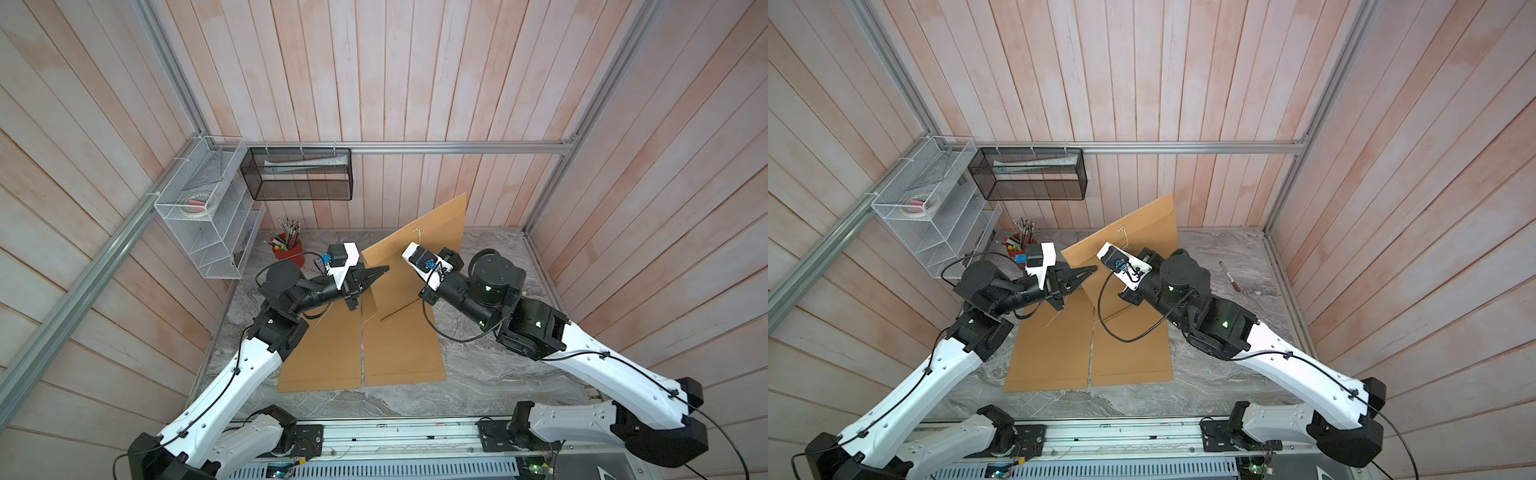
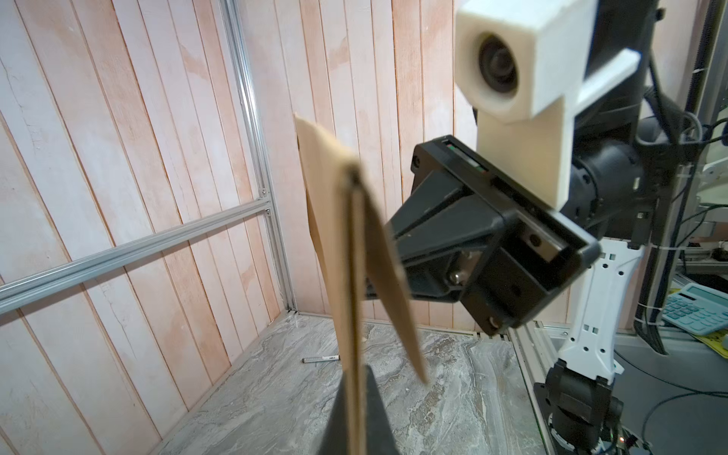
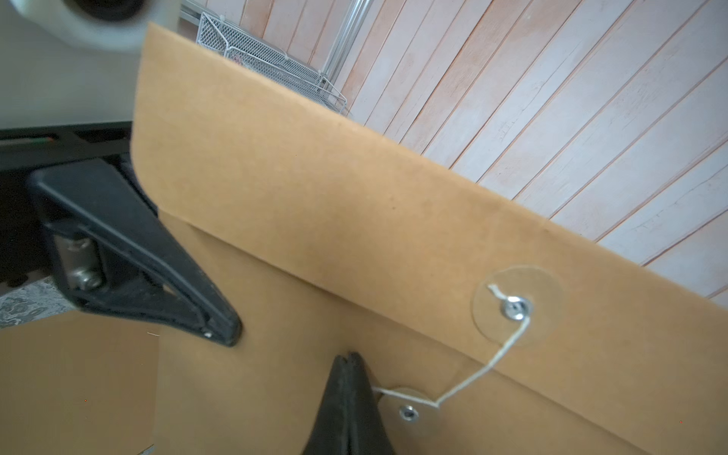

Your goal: Open the file bag

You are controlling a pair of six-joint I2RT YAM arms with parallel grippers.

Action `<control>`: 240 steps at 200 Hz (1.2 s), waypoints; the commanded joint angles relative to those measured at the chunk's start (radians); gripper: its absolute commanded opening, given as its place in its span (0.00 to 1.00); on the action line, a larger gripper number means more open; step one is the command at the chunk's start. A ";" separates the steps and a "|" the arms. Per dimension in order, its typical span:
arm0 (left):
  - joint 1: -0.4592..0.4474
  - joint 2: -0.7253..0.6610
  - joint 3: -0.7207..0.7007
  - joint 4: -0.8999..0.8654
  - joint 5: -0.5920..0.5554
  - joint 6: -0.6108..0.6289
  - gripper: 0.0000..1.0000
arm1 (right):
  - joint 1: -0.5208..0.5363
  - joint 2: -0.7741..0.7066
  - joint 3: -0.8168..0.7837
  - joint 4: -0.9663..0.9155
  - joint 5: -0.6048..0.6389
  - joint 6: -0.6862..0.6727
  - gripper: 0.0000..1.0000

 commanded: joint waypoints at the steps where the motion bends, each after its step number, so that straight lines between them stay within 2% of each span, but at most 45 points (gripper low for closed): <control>1: 0.006 -0.003 -0.025 0.087 -0.013 -0.044 0.00 | 0.005 -0.015 -0.026 -0.004 -0.053 0.042 0.00; 60: 0.013 -0.010 -0.054 0.146 -0.018 -0.067 0.00 | 0.005 -0.050 -0.082 0.017 -0.052 0.083 0.00; 73: 0.015 -0.014 -0.063 0.164 -0.021 -0.107 0.00 | 0.006 -0.063 -0.096 0.024 -0.052 0.094 0.00; 121: 0.019 -0.021 -0.076 0.188 -0.028 -0.133 0.00 | 0.005 -0.125 -0.142 0.087 0.002 0.144 0.00; 131: 0.019 -0.023 -0.077 0.185 -0.034 -0.133 0.00 | 0.005 -0.136 -0.144 0.095 0.010 0.153 0.08; 163: 0.020 -0.020 -0.071 0.177 -0.044 -0.139 0.00 | 0.005 -0.147 -0.125 0.077 0.000 0.150 0.24; 186: 0.019 -0.006 -0.032 0.116 -0.055 -0.143 0.00 | 0.019 -0.107 -0.075 0.019 0.049 0.084 0.31; 240: 0.019 0.019 0.080 -0.081 -0.064 -0.127 0.00 | 0.083 0.039 0.018 -0.021 0.260 -0.123 0.42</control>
